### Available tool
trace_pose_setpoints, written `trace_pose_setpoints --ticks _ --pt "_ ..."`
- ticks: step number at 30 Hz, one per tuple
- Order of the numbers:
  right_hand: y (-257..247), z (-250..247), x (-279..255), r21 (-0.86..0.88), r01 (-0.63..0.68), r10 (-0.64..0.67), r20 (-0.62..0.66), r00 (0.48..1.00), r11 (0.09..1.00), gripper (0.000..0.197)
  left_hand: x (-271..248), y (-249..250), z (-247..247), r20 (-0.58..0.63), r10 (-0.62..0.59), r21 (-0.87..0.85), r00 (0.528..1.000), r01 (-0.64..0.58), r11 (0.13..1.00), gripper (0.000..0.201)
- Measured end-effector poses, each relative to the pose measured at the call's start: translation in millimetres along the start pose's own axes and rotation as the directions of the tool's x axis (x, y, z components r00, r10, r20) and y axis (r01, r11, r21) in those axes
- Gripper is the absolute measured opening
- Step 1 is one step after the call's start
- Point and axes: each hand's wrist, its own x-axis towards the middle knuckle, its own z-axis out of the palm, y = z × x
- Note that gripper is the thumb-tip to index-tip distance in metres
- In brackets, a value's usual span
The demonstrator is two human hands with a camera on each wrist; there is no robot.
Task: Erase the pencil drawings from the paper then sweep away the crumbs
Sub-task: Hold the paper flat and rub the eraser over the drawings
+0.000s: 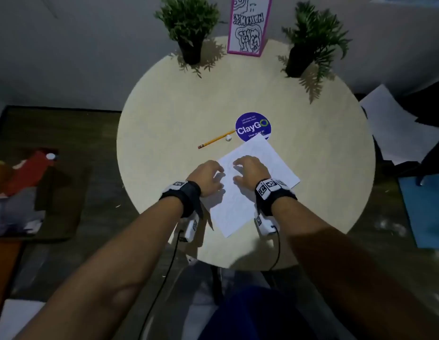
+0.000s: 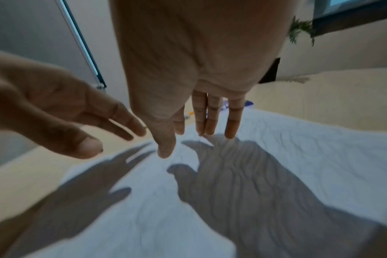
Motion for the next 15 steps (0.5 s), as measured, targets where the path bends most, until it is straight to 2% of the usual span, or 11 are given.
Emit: trace_pose_setpoints --ticks 2,6,11,15 --pt "7 9 -5 -0.114 0.01 -0.009 0.01 1.0 0.993 0.046 -1 1 10 0.07 0.01 0.161 0.997 -0.021 0.987 0.069" --pt "19 20 -7 -0.166 0.057 -0.066 -0.046 0.997 0.984 0.041 -3 -12 39 0.222 -0.003 0.451 0.975 -0.1 0.887 0.11" --pt "5 -14 33 -0.08 0.005 -0.016 -0.131 0.991 0.997 0.024 -5 -18 44 0.259 -0.065 0.53 0.964 -0.085 0.843 0.116" --pt "-12 -28 78 0.041 -0.009 0.017 -0.208 0.978 0.999 0.025 -5 -21 48 0.245 -0.064 0.527 0.968 -0.077 0.846 0.116"
